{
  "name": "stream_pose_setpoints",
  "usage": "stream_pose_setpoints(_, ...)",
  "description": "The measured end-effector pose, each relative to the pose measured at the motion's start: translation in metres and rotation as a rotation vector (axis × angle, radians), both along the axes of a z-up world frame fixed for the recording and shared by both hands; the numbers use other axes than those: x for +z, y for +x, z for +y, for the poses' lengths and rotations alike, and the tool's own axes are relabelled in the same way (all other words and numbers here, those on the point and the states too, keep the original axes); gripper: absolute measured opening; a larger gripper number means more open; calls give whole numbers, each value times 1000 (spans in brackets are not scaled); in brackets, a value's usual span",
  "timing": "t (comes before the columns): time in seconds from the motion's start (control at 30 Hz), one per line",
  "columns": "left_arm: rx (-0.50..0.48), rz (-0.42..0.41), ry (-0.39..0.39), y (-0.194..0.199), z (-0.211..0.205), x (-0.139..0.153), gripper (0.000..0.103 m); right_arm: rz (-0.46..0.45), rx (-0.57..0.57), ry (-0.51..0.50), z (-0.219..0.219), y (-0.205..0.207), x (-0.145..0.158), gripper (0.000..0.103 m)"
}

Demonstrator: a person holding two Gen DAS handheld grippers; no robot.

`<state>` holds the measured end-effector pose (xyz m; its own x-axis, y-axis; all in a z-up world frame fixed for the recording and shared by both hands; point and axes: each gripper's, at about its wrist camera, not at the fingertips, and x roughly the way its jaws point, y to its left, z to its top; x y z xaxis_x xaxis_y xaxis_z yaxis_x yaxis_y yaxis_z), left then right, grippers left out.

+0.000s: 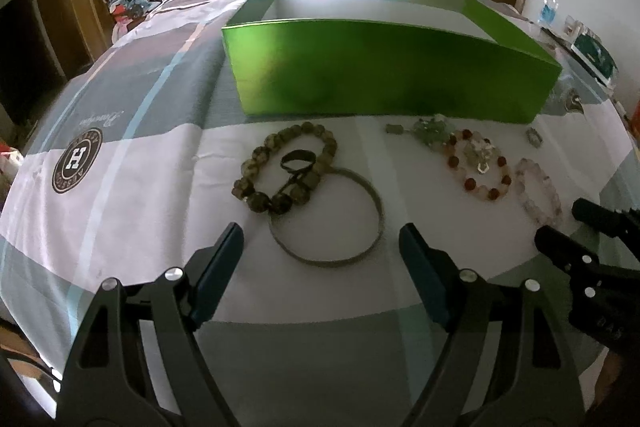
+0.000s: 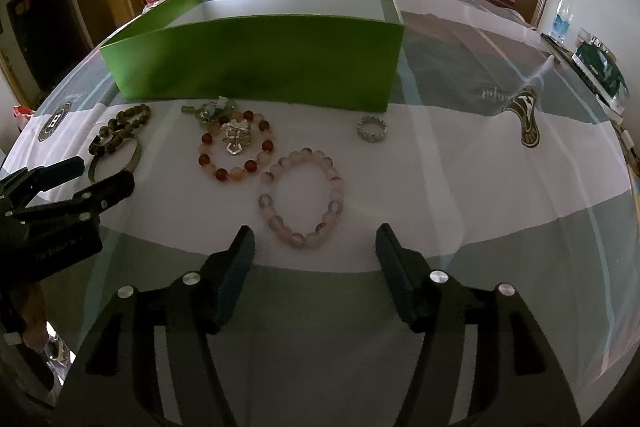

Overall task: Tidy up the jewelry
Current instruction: 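Withdraw both tools from the box back over the remaining jewelry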

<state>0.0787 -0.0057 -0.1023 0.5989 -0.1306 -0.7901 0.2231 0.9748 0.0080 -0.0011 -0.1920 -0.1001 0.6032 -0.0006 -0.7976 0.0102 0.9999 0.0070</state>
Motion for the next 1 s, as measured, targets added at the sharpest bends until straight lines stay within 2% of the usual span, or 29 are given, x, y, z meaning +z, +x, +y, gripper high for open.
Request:
stream_pose_setpoints(0.43,-101,8,-6,-23,-20,2,80,-1,0,-1,0,-1,0,67)
stream_pose_setpoints(0.73,-73,-5,-18,-20,-10,7,80,-11,-16,-3,-4,-2,2,69)
stream_pose_setpoints(1.0,37,-9,-57,1,29,17,80,-38,-65,4,-23,-5,12,69)
